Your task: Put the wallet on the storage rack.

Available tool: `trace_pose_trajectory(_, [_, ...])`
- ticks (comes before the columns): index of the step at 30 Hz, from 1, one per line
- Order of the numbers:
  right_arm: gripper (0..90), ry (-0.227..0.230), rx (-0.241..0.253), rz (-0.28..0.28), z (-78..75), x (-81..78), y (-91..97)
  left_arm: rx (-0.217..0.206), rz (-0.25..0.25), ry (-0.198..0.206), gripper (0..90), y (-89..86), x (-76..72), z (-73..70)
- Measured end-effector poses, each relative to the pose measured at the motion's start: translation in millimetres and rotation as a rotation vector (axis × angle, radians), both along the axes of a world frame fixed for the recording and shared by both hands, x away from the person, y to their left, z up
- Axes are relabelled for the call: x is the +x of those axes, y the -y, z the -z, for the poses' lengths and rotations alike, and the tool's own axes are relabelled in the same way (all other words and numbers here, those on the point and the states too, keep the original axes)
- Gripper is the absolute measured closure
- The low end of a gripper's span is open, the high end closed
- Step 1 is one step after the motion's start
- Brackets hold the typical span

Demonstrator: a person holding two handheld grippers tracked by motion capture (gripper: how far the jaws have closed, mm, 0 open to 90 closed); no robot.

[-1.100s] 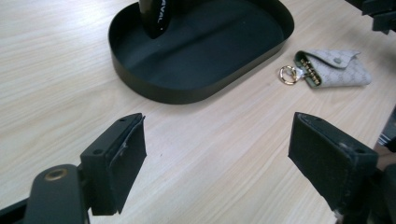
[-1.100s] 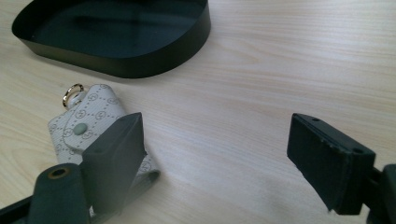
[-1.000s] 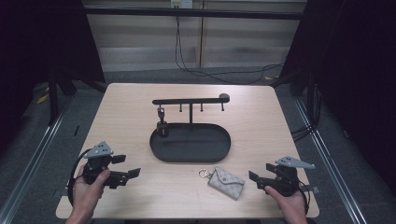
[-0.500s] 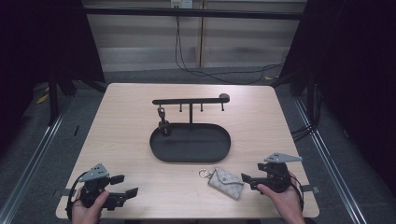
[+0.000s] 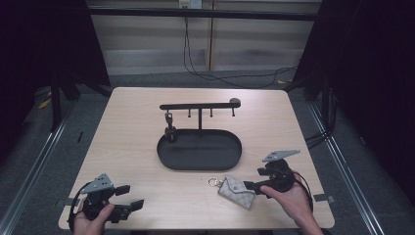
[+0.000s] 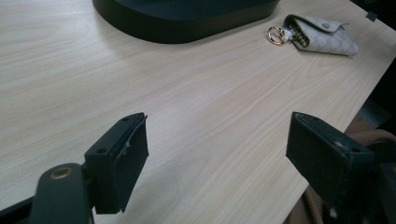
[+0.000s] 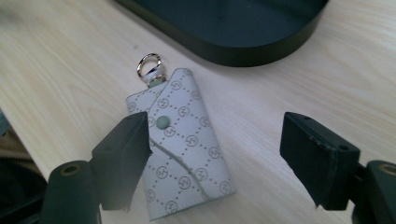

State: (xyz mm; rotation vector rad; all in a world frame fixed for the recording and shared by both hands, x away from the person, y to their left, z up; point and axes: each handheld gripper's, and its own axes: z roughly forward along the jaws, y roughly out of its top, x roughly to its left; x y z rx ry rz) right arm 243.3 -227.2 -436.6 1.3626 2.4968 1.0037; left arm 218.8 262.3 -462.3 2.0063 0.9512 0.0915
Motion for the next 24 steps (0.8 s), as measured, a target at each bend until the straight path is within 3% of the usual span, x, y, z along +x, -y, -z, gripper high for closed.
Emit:
trace_pose_trajectory(2, [23.9,-0.012,-0.014,-0.012,-0.6,1.2,-2.8,0.000,0.002,-0.001,20.7,0.2,0.0,0.1])
trace_pose_trajectory(3, [23.7,-0.043,-0.044,-0.053,-0.5,4.2,-9.8,0.000,0.002,-0.002,20.7,0.1,-0.1,0.1])
trace_pose_trajectory(9, [23.0,-0.072,-0.101,-0.095,1.3,7.7,-23.0,0.000,0.012,-0.009,20.6,0.8,1.0,1.0])
trace_pose_trajectory(14, [23.7,-0.114,-0.118,-0.107,2.7,13.3,-30.3,0.006,0.026,-0.012,20.6,2.8,0.9,1.6])
trace_pose_trajectory(21, [23.5,-0.181,-0.145,-0.166,3.8,22.1,-36.7,-0.007,0.010,-0.009,20.6,0.8,1.8,1.3])
trace_pose_trajectory(24, [23.7,-0.208,-0.182,-0.183,6.3,26.3,-40.4,-0.006,0.011,-0.005,20.6,1.1,1.5,1.0])
